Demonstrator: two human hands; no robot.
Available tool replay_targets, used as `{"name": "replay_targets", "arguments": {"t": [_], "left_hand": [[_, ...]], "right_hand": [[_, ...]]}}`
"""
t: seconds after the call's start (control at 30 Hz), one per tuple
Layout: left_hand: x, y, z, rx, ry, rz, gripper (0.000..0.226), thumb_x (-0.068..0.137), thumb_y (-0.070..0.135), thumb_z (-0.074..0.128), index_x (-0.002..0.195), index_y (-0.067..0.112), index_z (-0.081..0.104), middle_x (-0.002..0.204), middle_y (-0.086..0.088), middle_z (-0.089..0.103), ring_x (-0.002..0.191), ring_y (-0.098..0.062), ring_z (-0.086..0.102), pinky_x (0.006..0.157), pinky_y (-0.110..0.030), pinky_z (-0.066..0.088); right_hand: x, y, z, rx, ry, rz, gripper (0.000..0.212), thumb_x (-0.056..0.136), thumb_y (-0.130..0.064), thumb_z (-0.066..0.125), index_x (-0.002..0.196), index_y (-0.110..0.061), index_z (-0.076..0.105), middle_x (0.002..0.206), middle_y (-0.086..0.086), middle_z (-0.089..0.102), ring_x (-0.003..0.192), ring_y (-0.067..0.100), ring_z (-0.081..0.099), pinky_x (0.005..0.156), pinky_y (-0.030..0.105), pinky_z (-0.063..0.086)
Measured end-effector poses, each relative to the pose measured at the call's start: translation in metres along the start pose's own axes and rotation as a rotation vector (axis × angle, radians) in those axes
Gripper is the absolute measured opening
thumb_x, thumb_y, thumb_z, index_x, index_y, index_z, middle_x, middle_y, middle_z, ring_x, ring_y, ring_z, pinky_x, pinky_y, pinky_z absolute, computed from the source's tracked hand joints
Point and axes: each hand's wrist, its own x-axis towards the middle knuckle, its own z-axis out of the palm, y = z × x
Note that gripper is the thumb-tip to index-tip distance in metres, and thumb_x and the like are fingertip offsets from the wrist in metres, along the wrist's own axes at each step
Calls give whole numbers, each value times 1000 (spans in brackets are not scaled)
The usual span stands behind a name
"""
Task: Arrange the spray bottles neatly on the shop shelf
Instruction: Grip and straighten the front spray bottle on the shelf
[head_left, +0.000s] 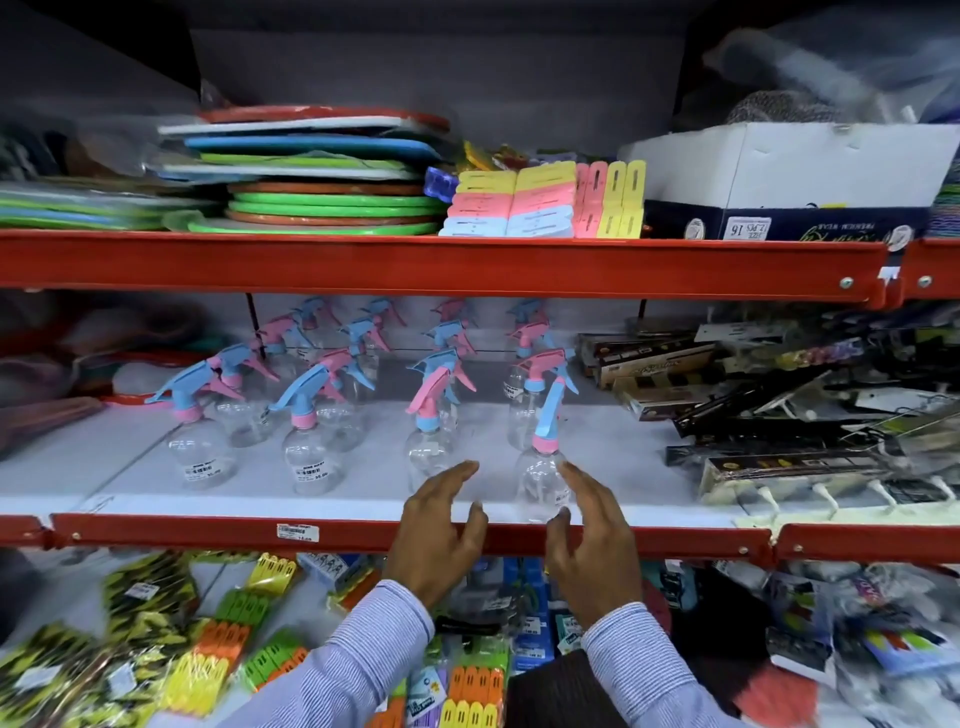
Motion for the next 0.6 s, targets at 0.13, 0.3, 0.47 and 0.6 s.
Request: {"name": "replay_targets", "arguments": {"t": [0.13, 0.3, 0.47, 0.6], "left_hand": [[-2, -20, -24, 61, 132, 14, 50, 83, 25, 60, 132, 22, 54, 137, -1, 58, 126, -14, 53, 107, -20, 33], [18, -40, -39, 29, 102, -127, 66, 83, 29, 58, 143, 9, 38, 151, -9, 42, 138, -24, 41, 114, -26, 27], [41, -52, -46, -85, -52, -291, 73, 86, 19, 58, 149, 11, 23, 155, -9, 34, 140, -26, 39, 114, -43, 35], [50, -54, -49, -180, -127, -340, 59, 85, 9, 55, 142, 13, 39, 138, -4, 55, 127, -24, 54, 104, -30, 42]], "right_hand": [[-2, -20, 29, -30, -154, -204, 48, 85, -12, 47, 133, -19, 49, 134, -2, 56, 125, 9, 49, 108, 17, 35], [19, -48, 75, 93, -326, 35, 58, 87, -16, 46, 143, -21, 35, 150, -2, 39, 137, 11, 36, 110, 14, 23], [48, -63, 102, 84, -428, 304, 66, 86, -13, 48, 147, -10, 22, 148, 15, 41, 132, 31, 43, 105, 32, 37], [59, -64, 111, 92, -487, 400, 62, 84, -10, 47, 143, -12, 31, 134, 17, 56, 118, 34, 55, 94, 30, 44]]}}
